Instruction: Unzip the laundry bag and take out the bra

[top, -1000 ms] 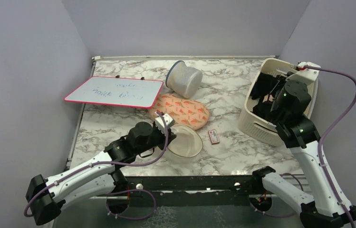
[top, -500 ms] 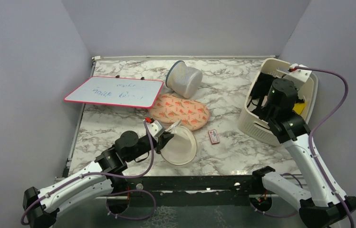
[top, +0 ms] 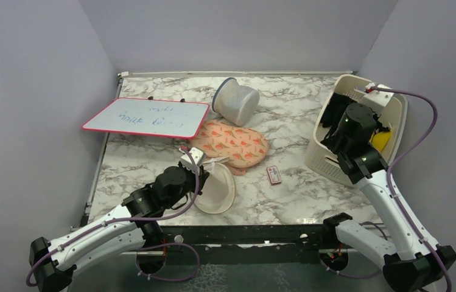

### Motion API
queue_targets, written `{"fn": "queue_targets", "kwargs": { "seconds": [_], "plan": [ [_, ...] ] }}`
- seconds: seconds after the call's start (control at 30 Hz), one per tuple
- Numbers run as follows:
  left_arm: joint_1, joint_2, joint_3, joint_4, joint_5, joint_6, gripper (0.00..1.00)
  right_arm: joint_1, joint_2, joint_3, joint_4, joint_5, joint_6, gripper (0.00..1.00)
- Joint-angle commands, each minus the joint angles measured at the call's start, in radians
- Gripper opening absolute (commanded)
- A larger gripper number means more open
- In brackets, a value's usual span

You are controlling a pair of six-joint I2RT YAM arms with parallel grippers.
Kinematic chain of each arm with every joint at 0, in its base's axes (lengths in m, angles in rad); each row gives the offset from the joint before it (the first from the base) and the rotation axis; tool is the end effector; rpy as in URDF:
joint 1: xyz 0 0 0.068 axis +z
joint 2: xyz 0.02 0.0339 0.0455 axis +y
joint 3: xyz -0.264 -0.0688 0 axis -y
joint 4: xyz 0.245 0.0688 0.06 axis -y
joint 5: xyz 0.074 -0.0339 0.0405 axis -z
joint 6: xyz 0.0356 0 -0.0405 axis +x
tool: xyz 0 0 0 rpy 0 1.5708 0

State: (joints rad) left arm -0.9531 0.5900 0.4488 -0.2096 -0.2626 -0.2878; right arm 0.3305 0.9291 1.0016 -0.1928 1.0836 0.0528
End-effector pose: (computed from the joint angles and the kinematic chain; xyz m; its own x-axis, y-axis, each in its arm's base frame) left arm 0.0964 -0.1197 0.2481 -0.3742 0.0535 -0.9258 0.5630 0.8064 -0.1810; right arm 0.1918 0.0326 0.3917 -0.0776 -0.0005 -0.9970 0.6829 0.7285 -0.0535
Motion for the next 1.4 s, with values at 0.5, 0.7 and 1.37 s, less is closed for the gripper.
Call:
{"fn": "queue_targets", "kwargs": {
  "seconds": [0.5,0.7,1.37],
  "plan": [
    [-0.006,0.074,0.003,-0.049,-0.072,-0.240,0.45,-0.048,-0.113,0.133,-0.271,-0.638,0.056,0.96],
    [-0.006,0.067,0.041,-0.082,-0.101,-0.244,0.71,-0.049,-0.079,0.183,-0.390,-1.051,0.141,0.98],
    [-0.004,0.143,0.313,-0.241,-0.102,-0.117,0.99,0.236,0.043,-0.125,-0.222,-1.488,0.477,1.00]
  ]
}}
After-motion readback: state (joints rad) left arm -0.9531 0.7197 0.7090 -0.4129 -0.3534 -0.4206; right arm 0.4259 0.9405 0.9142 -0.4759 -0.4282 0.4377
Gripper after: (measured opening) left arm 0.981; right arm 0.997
